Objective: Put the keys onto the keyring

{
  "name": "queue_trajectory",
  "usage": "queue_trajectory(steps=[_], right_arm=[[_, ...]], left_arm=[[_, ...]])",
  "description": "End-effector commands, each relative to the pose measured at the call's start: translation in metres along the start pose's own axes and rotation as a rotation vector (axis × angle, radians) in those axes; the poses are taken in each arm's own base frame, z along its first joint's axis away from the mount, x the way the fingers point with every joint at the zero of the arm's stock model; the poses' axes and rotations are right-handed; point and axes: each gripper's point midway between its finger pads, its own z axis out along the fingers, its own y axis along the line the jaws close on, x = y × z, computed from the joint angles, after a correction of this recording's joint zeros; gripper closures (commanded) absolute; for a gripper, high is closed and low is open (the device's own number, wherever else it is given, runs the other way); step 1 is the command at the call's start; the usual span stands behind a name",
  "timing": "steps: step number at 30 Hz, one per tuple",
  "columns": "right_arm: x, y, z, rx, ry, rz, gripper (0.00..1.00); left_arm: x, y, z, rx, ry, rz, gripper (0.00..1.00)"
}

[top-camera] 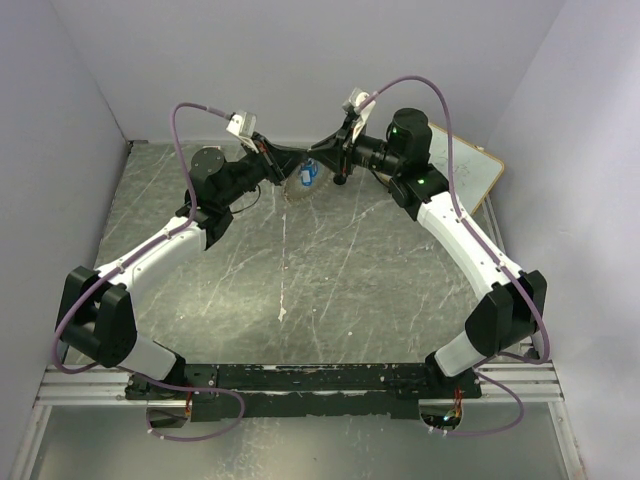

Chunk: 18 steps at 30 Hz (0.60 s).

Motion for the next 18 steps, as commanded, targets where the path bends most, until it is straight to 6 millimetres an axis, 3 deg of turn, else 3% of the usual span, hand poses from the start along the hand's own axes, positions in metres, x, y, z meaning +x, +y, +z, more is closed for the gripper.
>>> queue_trajectory(steps=[1,6,11,18], right_arm=[[0.013,0.001,0.001,0.001,0.028,0.038,0.82],[0.015,0.002,0.003,-0.007,0.033,0.048,0.87],[0.019,0.002,0.004,-0.009,0.043,0.063,1.0],[0.027,0.002,0.005,-0.011,0.069,0.088,1.0]], left_arm=[[-0.04,-0.028,0.0,0.073,-0.089,0.051,0.93],[-0.04,-0.03,-0.001,0.08,-0.088,0.054,0.93],[-0.041,-0.03,-0.001,0.08,-0.091,0.055,0.93],[-0.042,-0.032,-0.001,0.088,-0.093,0.054,0.93]])
